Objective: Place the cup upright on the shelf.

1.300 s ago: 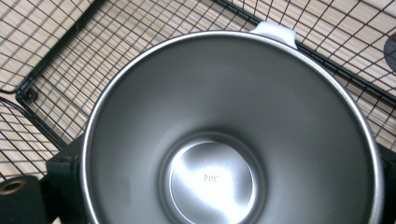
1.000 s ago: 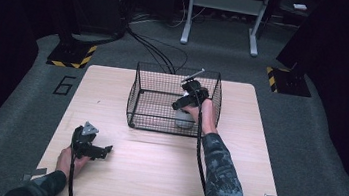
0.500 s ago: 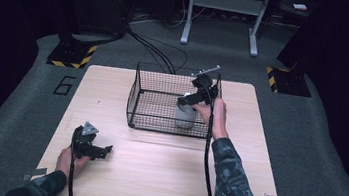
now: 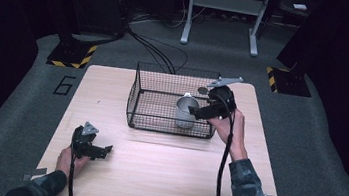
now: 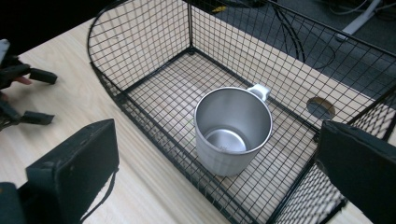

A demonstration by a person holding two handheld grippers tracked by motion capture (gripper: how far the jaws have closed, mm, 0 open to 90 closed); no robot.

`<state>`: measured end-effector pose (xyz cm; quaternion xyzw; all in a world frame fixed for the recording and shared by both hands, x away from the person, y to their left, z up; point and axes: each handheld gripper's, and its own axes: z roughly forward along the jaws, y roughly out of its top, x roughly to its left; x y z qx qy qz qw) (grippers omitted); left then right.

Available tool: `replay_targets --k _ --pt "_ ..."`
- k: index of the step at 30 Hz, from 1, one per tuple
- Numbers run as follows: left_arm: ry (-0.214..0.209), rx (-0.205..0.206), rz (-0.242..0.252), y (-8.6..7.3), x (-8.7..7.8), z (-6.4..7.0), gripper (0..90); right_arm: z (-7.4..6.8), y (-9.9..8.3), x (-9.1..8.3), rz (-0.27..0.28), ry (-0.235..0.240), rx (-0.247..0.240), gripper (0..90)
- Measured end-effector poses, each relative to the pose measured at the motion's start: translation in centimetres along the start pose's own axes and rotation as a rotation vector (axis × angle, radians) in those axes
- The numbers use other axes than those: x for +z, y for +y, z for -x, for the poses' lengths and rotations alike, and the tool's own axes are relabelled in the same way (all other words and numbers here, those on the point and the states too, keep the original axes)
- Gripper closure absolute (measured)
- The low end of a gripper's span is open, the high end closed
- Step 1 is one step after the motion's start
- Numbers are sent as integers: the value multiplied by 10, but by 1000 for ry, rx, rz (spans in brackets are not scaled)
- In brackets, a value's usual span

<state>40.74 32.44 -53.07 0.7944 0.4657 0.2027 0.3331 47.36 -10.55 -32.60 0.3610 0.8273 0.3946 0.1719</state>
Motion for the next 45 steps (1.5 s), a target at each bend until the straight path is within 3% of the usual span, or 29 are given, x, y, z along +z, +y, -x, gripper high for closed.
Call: replay_targets --k 5,10,19,32,34,38,41,43,45 --pt "0 -3 1 0 0 0 9 -5 -18 -19 36 -12 -16 0" --pt "0 -3 2 0 0 0 9 -5 -48 -33 46 -36 -3 0" --pt "0 -3 2 0 0 0 9 9 -121 -47 28 -100 97 0" --pt "0 -3 1 0 0 0 9 47 -229 -28 -74 -204 259 0" --pt "0 -3 1 0 0 0 9 52 -243 -25 -84 -209 304 0" --pt "0 -3 1 0 0 0 9 59 -259 -23 -82 -243 308 0" --pt "0 -3 1 0 0 0 9 62 -267 -19 -112 -279 316 0" --pt "0 -3 1 0 0 0 9 61 -272 -16 -122 -301 281 0" --pt "0 -2 1 0 0 0 9 59 -273 -15 -106 -307 285 0"
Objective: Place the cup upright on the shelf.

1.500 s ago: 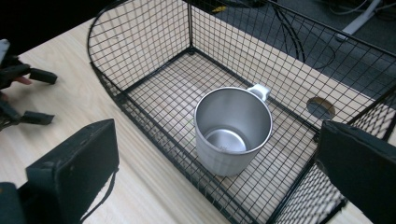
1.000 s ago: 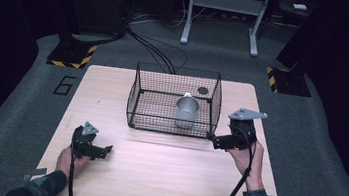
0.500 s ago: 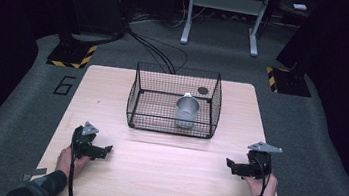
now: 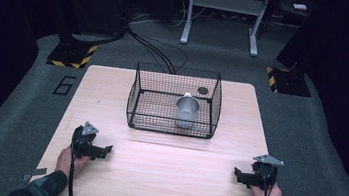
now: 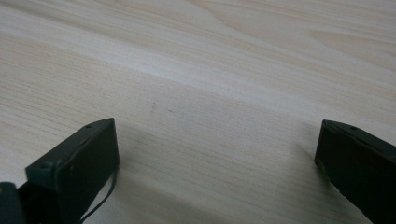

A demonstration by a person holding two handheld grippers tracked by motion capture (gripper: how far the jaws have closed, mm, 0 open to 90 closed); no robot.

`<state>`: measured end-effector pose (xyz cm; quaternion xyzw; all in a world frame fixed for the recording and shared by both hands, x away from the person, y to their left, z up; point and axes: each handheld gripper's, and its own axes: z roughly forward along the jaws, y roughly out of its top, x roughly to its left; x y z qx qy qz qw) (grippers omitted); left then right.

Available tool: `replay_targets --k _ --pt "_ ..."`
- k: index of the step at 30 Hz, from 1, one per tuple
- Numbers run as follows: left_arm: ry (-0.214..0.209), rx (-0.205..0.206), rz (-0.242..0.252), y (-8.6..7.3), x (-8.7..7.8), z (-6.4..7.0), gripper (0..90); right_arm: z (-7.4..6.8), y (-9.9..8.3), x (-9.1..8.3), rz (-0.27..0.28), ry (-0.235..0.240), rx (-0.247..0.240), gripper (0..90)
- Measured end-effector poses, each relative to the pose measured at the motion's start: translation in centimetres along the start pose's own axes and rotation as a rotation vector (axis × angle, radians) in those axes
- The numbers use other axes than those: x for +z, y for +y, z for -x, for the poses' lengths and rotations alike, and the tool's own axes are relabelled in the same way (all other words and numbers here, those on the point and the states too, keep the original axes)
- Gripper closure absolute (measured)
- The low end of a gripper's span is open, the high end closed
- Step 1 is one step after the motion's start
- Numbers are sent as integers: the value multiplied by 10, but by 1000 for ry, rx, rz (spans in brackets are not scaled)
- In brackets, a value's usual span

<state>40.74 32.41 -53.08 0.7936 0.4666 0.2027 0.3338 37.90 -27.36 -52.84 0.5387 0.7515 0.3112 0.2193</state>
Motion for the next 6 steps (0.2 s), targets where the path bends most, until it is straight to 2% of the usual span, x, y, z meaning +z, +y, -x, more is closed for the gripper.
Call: replay_targets --k 2,6 --pt "0 -1 0 0 0 0 9 1 -2 1 25 0 -5 0" --pt "0 0 0 0 0 0 9 1 -2 1 25 0 -7 0"
